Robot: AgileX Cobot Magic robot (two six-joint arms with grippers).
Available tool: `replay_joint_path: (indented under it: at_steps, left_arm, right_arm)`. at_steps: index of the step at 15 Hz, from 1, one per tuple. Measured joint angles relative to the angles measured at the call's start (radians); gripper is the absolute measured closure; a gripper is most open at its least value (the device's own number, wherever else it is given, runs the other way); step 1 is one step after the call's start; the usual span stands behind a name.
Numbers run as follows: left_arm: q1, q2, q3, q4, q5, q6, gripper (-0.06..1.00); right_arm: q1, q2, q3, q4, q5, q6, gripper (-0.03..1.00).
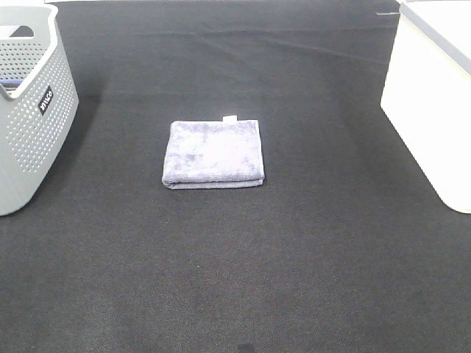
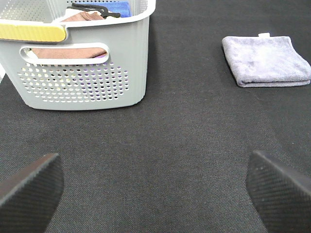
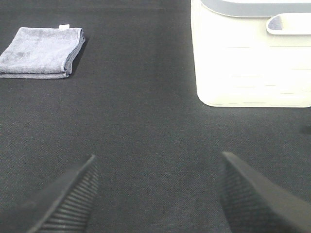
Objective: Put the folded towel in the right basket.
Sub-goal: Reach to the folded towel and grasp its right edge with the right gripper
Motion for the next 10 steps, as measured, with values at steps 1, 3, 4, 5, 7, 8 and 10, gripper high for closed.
replay_joint_path:
  at_steps: [1,3,4,5,7,8,10]
  left_arm:
    - [0.0,0.0,0.0,0.0,0.0,0.0,-0.02]
    - [0.0,0.0,0.0,0.0,0.0,0.0,-0.02]
    - [0.0,0.0,0.0,0.0,0.0,0.0,-0.02]
    - [0.0,0.0,0.0,0.0,0.0,0.0,-0.02]
    - [0.0,0.0,0.0,0.0,0.0,0.0,-0.02]
    - [0.0,0.0,0.0,0.0,0.0,0.0,-0.02]
    - [0.0,0.0,0.0,0.0,0.0,0.0,-0.02]
  right_arm:
    - [0.0,0.0,0.0,0.0,0.0,0.0,0.31]
    - [0.0,0.0,0.0,0.0,0.0,0.0,0.31]
    - [0.0,0.0,0.0,0.0,0.0,0.0,0.31]
    - [0.0,0.0,0.0,0.0,0.0,0.0,0.31]
    - [0.0,0.0,0.0,0.0,0.0,0.0,0.31]
    - [0.0,0.0,0.0,0.0,0.0,0.0,0.31]
    - [0.0,0.0,0.0,0.0,0.0,0.0,0.31]
